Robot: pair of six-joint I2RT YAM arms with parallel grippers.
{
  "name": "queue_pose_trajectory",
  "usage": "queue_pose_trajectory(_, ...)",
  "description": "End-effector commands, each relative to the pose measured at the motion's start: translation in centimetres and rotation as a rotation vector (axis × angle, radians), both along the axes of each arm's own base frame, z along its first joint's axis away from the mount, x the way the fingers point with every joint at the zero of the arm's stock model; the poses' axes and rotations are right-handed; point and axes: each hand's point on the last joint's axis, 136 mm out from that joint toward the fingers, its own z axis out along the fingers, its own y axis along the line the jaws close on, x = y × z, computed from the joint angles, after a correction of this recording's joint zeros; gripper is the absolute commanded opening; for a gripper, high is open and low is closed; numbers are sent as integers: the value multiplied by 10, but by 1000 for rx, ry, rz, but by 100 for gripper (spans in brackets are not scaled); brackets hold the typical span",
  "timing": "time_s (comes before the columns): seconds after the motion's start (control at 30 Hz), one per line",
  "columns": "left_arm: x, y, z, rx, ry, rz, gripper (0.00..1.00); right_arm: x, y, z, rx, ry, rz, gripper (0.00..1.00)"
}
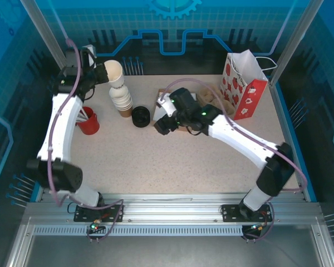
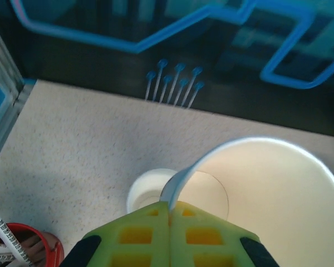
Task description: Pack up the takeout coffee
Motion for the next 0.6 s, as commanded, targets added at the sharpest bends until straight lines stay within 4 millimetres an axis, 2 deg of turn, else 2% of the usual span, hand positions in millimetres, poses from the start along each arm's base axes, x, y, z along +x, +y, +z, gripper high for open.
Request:
queue_pose_trajectory(0.0, -34, -45, 5, -15, -52, -104, 7, -7, -39, 8, -15, -12, -65, 85)
queue_pose_trajectory(0.07, -50, -72, -20, -28, -25, -163, 8, -11, -62, 7, -21, -8, -104, 85)
queue_pose_trajectory(0.2, -85, -124, -74, -70, 55, -286, 8, -22, -113, -7, -23, 23, -211, 85)
queue_pose_trajectory(0.27, -104, -154, -103, -71, 96, -354, 8, -25, -133, -17, 3, 57, -258, 85)
queue_pose_trajectory(0.33, -123, -183, -134, -47, 138, -425, 9, -30, -147, -27, 12, 87, -294, 85)
queue_pose_trajectory(0.43, -143, -210, -174, 4, 190, -473, 9, -35, -161, -39, -1, 104, -331, 85)
queue_pose_trajectory(0.57, -155, -233, -209, 47, 242, -511, 9, -37, -167, -50, -8, 127, -346, 85)
